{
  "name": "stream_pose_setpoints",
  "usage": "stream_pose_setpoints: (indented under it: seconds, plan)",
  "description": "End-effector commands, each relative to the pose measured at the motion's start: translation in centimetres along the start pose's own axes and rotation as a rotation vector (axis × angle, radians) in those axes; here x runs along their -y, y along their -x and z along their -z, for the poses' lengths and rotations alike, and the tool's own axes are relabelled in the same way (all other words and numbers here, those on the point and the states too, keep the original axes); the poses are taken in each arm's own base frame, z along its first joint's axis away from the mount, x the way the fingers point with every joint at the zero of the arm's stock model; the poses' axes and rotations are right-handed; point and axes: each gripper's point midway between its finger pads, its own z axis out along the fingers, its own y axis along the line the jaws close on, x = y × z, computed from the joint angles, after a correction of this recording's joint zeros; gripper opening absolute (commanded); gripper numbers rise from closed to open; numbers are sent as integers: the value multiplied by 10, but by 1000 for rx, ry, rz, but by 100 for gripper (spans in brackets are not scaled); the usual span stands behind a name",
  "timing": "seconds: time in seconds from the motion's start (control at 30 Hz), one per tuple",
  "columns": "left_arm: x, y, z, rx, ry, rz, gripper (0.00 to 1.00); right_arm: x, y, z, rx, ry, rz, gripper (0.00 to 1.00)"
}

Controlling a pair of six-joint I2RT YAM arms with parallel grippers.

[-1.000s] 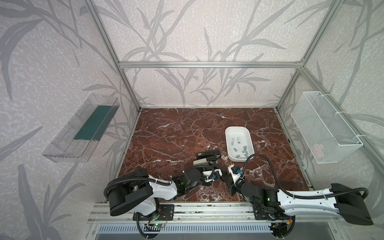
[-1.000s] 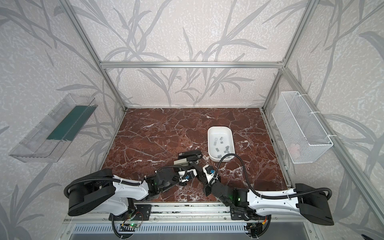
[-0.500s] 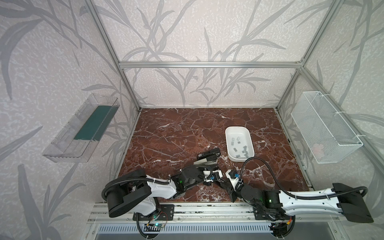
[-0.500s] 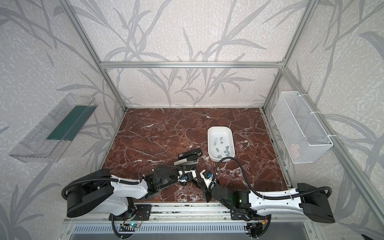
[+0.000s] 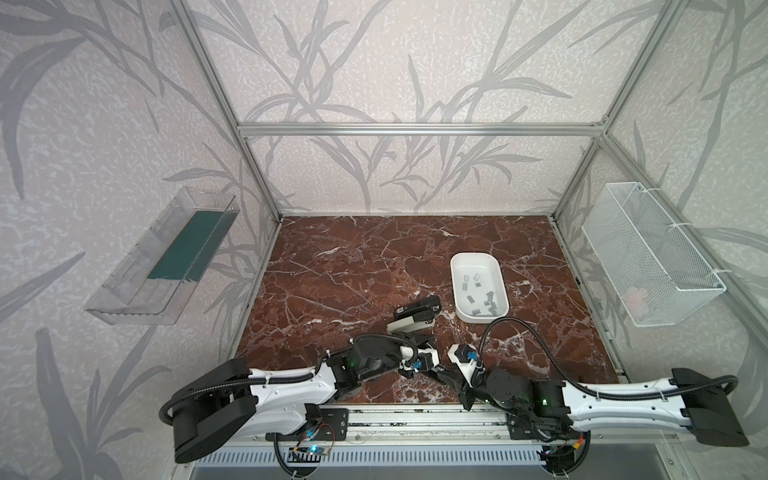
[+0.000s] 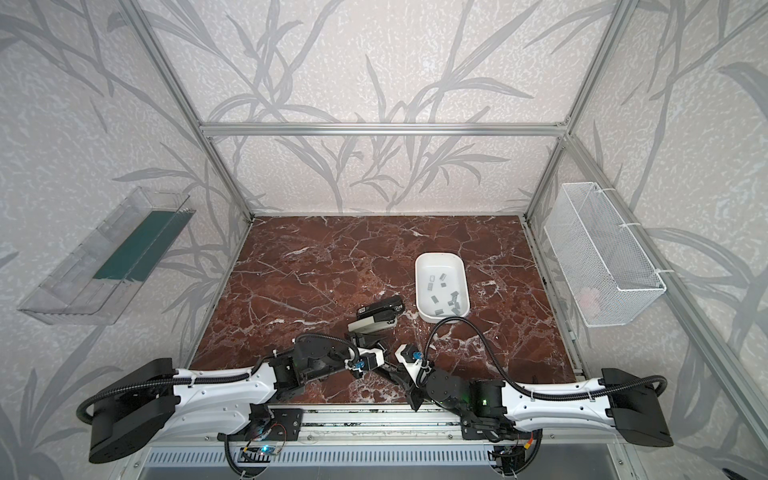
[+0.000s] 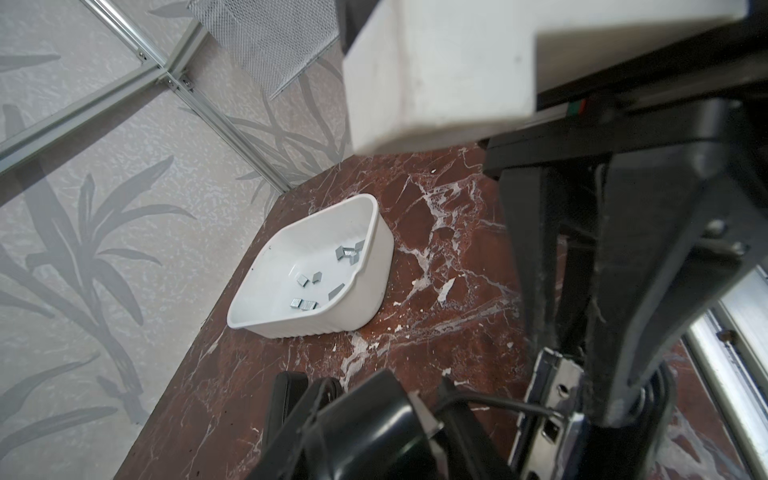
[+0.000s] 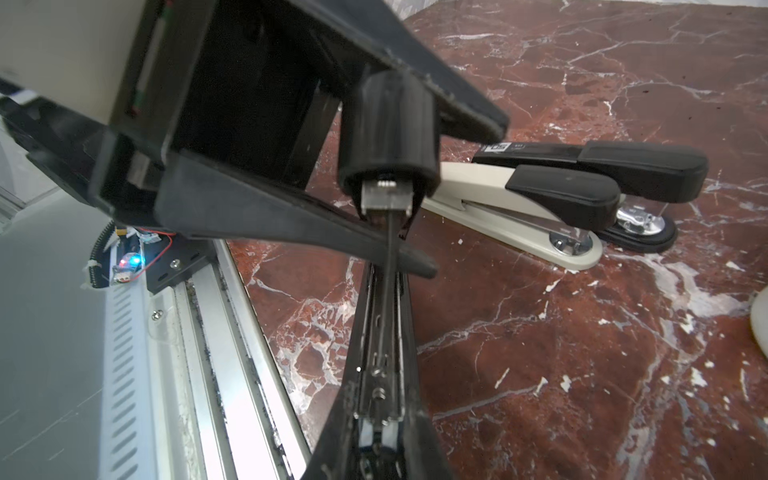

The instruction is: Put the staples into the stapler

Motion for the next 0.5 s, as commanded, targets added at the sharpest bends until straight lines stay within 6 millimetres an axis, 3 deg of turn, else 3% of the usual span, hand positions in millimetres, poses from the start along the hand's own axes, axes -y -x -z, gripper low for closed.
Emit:
stream_pose_setpoints:
  seconds: [0.0, 0.23, 0.47]
  plan:
    - [-36, -8, -2, -74, 140, -38, 42, -1, -1, 0, -7, -4, -5, 0]
    - [-63, -58, 19, -192, 234, 49, 44, 10, -9, 2, -18, -36, -18, 0]
    - [-99, -91, 58, -300, 398, 147, 47, 2, -14, 1, -53, 8, 8, 0]
